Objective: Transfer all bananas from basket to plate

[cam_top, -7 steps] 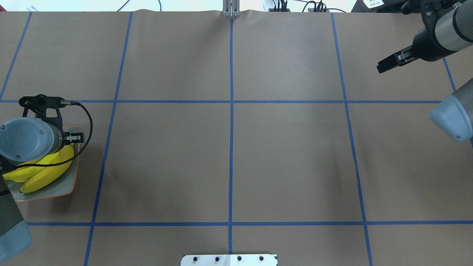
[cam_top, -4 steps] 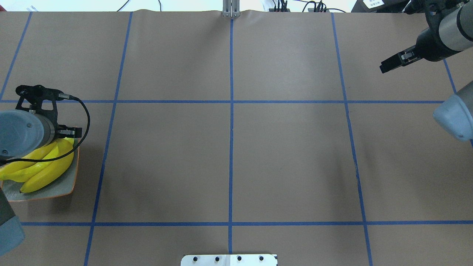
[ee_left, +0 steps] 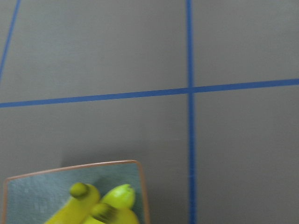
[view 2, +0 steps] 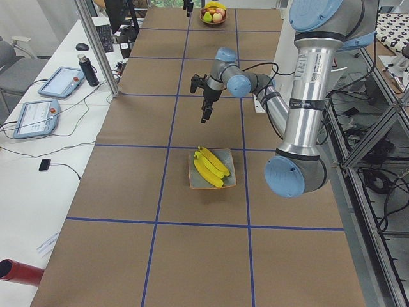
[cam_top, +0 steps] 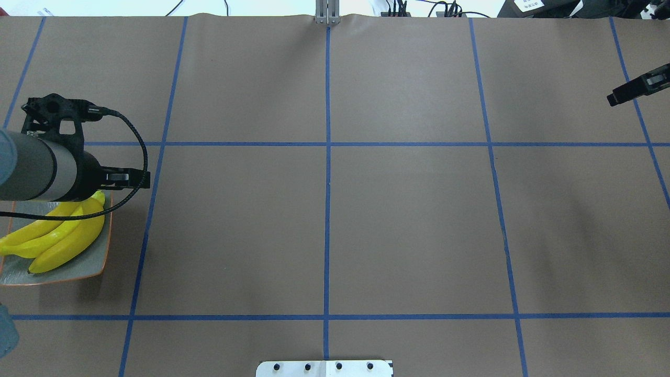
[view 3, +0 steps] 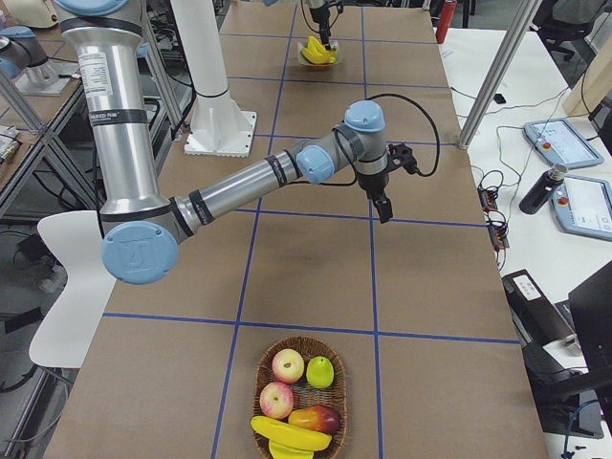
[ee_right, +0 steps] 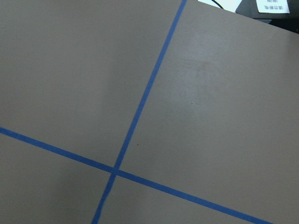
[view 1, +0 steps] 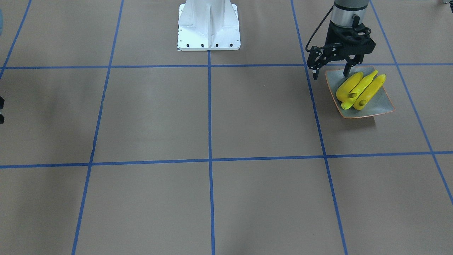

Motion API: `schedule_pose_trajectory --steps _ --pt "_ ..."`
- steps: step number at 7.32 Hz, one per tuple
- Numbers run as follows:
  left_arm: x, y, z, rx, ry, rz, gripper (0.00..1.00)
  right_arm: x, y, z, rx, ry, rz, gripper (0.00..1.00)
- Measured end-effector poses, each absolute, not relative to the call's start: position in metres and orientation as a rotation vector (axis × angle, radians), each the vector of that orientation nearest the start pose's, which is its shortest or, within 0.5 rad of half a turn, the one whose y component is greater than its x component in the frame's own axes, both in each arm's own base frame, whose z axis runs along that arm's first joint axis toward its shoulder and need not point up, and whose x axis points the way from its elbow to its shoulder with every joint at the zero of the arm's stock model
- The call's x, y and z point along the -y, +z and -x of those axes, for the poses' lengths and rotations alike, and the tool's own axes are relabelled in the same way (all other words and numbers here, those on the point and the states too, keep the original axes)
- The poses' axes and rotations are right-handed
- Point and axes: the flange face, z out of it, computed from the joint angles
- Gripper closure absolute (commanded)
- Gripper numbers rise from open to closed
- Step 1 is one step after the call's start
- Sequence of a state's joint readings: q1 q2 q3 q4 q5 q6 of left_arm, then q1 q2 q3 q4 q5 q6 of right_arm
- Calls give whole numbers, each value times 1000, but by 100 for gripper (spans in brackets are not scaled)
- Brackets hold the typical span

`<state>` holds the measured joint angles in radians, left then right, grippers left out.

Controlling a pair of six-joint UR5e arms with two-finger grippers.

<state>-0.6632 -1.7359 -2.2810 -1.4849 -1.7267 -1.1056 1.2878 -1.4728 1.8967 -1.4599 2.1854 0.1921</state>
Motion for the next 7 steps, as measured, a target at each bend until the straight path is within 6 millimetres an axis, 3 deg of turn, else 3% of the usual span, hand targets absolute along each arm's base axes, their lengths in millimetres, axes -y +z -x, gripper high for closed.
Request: schedule_pose_trajectory --steps 1,2,5,7 --pt "376 261 -296 -790 -119 -292 0 515 476 38 704 -294 -354 0" --pt "376 253 -299 -810 -115 -290 0 500 522 2 687 -350 -341 0" --pt "375 246 -302 -826 -117 -288 0 459 675 -102 737 -394 -272 0" --pt "376 242 -304 -834 -124 -288 0 431 757 -143 761 -370 -265 0"
